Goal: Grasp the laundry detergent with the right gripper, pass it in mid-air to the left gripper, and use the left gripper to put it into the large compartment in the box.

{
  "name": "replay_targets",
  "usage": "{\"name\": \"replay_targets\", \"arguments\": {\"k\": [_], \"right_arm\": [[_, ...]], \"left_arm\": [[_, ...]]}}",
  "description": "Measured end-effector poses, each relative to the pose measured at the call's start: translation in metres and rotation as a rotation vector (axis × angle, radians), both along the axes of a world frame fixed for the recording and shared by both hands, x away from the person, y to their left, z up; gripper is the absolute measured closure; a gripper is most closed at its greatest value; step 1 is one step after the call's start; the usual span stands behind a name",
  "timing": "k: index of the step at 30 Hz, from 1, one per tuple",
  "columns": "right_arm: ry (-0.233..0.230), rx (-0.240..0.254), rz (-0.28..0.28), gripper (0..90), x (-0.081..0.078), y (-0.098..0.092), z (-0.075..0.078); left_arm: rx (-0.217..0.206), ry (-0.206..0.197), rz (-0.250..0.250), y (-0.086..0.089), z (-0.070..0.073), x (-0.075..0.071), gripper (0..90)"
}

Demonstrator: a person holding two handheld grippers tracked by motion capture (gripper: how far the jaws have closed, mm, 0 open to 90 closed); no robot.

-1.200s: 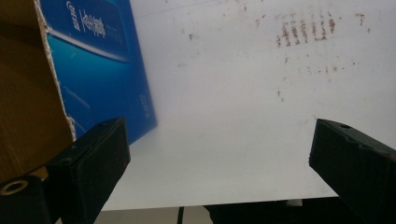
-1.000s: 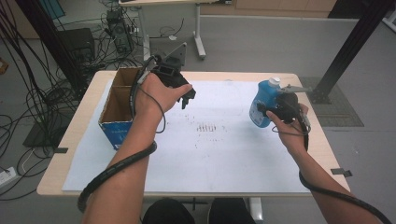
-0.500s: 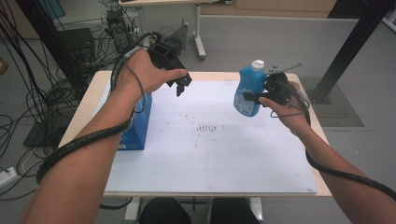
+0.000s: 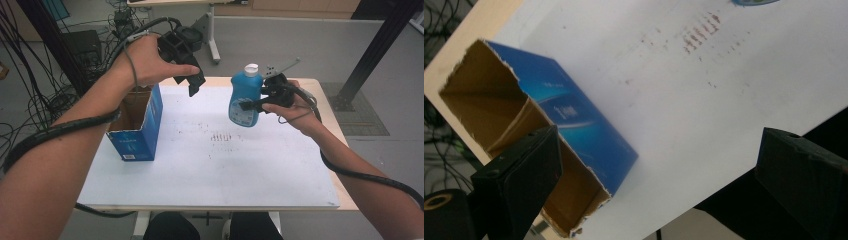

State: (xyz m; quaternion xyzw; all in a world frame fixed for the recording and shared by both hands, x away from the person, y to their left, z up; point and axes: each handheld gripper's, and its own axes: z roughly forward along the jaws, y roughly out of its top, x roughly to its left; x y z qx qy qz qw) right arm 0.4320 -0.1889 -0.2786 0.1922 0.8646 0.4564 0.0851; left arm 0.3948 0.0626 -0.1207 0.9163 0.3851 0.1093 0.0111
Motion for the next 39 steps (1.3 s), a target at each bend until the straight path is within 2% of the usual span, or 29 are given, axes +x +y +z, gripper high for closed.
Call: {"name": "replay_targets", "arguments": {"k": [4,5,6,9,10,11,13,18,24,27,31,35,39], "right_arm": [[0.015,0.005,0.069,44.4,-0.001,0.014,0.003],[0.018,0.014,0.103,44.3,-0.001,0.020,0.003],[0.018,0.014,0.103,44.3,-0.001,0.020,0.003],[0.032,0.025,0.178,44.3,-0.004,0.034,0.002],[0.035,0.023,0.195,44.3,-0.005,0.038,0.001],[0.035,0.023,0.195,44.3,-0.005,0.038,0.001],[0.037,0.011,0.243,44.3,-0.008,0.051,-0.001],[0.034,0.004,0.294,44.3,-0.010,0.068,-0.003],[0.028,0.007,0.358,44.3,-0.011,0.092,-0.006],[0.026,0.005,0.371,44.3,-0.011,0.098,-0.007],[0.051,0.033,0.404,44.3,-0.012,0.110,-0.011],[0.044,0.019,0.430,44.3,-0.015,0.118,-0.014],[0.042,0.025,0.439,44.3,-0.016,0.121,-0.017]], "left_arm": [[0.017,0.010,-0.079,-0.001,0.002,-0.005,5.4],[0.011,0.010,-0.098,0.000,0.003,-0.006,5.4],[-0.004,0.011,-0.117,0.000,0.004,-0.006,5.4],[-0.005,0.010,-0.161,0.001,0.004,-0.008,5.4],[-0.002,0.014,-0.189,0.000,0.004,-0.010,5.3],[-0.002,0.014,-0.189,0.000,0.004,-0.010,5.3],[-0.005,0.017,-0.207,0.000,0.003,-0.011,5.3],[-0.015,0.033,-0.262,0.000,0.004,-0.014,5.1],[0.000,0.066,-0.299,0.000,0.002,-0.016,5.1],[0.007,0.074,-0.304,0.000,0.000,-0.016,5.0],[-0.013,0.085,-0.317,0.001,-0.005,-0.015,5.0],[-0.008,0.111,-0.327,0.001,-0.012,-0.013,5.0],[-0.015,0.114,-0.334,0.001,-0.014,-0.012,4.9]]}}
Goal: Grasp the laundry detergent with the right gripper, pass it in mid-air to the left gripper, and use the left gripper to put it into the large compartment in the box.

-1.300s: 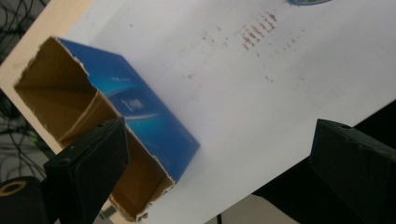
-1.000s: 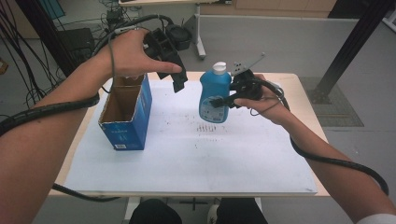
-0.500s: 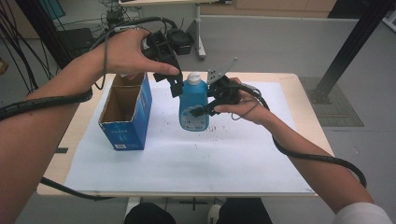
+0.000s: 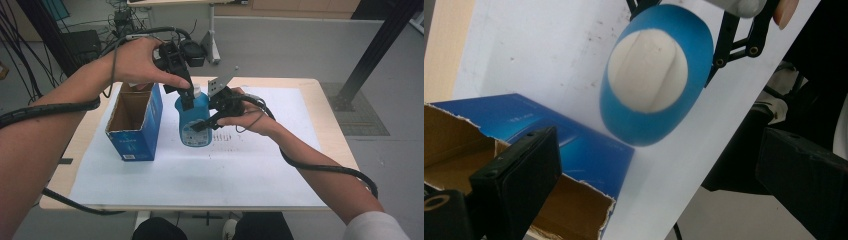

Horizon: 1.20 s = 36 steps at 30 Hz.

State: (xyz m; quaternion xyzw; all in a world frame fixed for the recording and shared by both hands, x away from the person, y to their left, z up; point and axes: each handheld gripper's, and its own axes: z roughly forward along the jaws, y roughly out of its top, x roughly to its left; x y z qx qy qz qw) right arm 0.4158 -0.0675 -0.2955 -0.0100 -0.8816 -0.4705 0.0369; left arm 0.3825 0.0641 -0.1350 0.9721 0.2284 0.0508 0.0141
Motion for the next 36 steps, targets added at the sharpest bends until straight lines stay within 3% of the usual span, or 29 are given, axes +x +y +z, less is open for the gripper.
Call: {"name": "replay_targets", "arguments": {"k": [16,27,30,32,36], "right_arm": [[-0.022,0.036,0.026,44.2,-0.005,0.001,0.010],[-0.041,0.031,0.052,44.2,-0.010,0.001,0.013],[-0.038,0.038,0.059,44.3,-0.011,0.001,0.015],[-0.011,0.034,0.057,44.2,-0.013,0.000,0.016],[-0.037,0.047,0.063,44.2,-0.012,0.000,0.017]], "left_arm": [[0.042,0.021,-0.042,-0.008,-0.010,0.004,4.9],[0.029,0.050,-0.054,-0.013,-0.015,0.008,4.8],[0.021,0.057,-0.062,-0.015,-0.016,0.007,4.9],[0.024,0.055,-0.063,-0.017,-0.018,0.008,4.8],[0.021,0.056,-0.068,-0.018,-0.019,0.008,4.8]]}}
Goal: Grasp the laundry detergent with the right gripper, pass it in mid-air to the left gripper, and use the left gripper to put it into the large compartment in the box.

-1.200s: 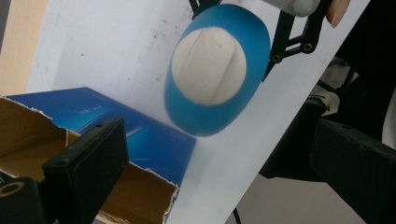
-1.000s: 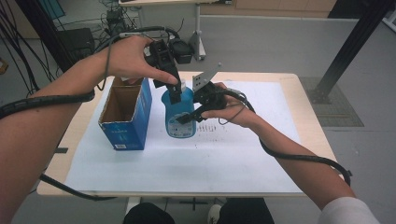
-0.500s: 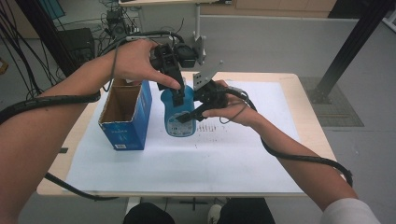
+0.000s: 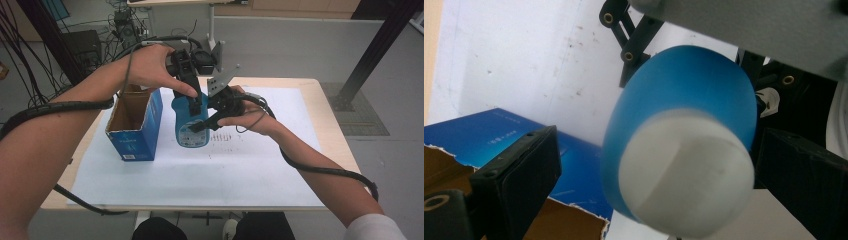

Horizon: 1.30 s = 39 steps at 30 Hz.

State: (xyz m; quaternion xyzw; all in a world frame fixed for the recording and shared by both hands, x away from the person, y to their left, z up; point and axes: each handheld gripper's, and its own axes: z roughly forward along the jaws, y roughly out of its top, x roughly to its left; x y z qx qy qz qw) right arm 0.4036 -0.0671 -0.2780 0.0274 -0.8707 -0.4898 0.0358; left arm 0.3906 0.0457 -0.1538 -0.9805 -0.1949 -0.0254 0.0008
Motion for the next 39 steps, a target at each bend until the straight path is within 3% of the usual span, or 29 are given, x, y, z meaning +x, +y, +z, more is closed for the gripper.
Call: {"name": "replay_targets", "arguments": {"k": [10,15,29,39], "right_arm": [[0.000,0.009,-0.003,44.2,0.0003,-0.0041,0.0003],[-0.019,0.023,0.000,44.2,0.0015,-0.0042,0.0010],[-0.016,0.037,0.001,44.2,0.0017,-0.0044,0.0014],[-0.024,0.051,0.004,44.2,0.0029,-0.0048,0.0022]], "left_arm": [[-0.003,0.016,-0.014,-0.0045,-0.0055,0.0019,4.9],[-0.010,0.013,-0.014,-0.0047,-0.0058,0.0027,4.9],[-0.018,0.003,-0.011,-0.0062,-0.0068,0.0022,4.9],[0.000,0.007,-0.029,-0.0080,-0.0072,0.0038,5.0]]}}
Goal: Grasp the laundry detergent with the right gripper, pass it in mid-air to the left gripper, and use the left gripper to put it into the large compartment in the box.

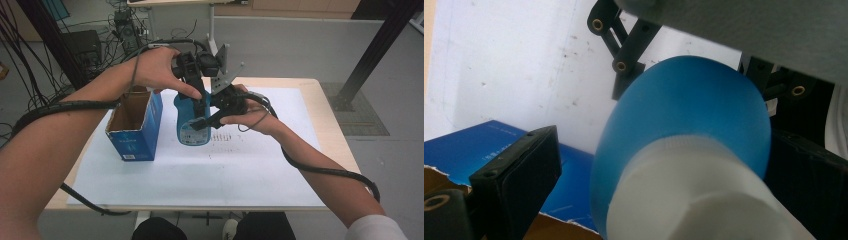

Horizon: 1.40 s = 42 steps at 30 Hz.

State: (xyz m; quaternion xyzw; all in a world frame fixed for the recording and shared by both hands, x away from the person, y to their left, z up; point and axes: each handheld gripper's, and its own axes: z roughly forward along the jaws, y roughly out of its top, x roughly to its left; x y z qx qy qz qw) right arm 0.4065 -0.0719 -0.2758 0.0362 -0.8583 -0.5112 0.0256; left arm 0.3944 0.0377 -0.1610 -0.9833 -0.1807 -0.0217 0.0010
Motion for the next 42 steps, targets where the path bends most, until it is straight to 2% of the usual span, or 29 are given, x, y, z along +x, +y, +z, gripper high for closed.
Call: {"name": "replay_targets", "arguments": {"k": [3,4,8,42], "right_arm": [[-0.004,0.001,-0.001,44.2,0.0003,-0.0005,-0.0002],[0.013,-0.015,-0.018,44.2,-0.0011,-0.0019,0.0003],[0.003,0.001,-0.002,44.2,-0.0003,-0.0012,0.0003],[0.006,-0.003,-0.012,44.1,-0.0023,-0.0002,0.0043]], "left_arm": [[-0.002,0.000,0.003,-0.0001,0.0006,0.0000,5.0],[-0.002,-0.001,0.003,-0.0001,0.0007,0.0000,5.0],[0.001,0.000,0.006,-0.0006,-0.0006,0.0001,5.0],[0.003,0.000,-0.004,-0.0027,0.0023,0.0001,5.2]]}}
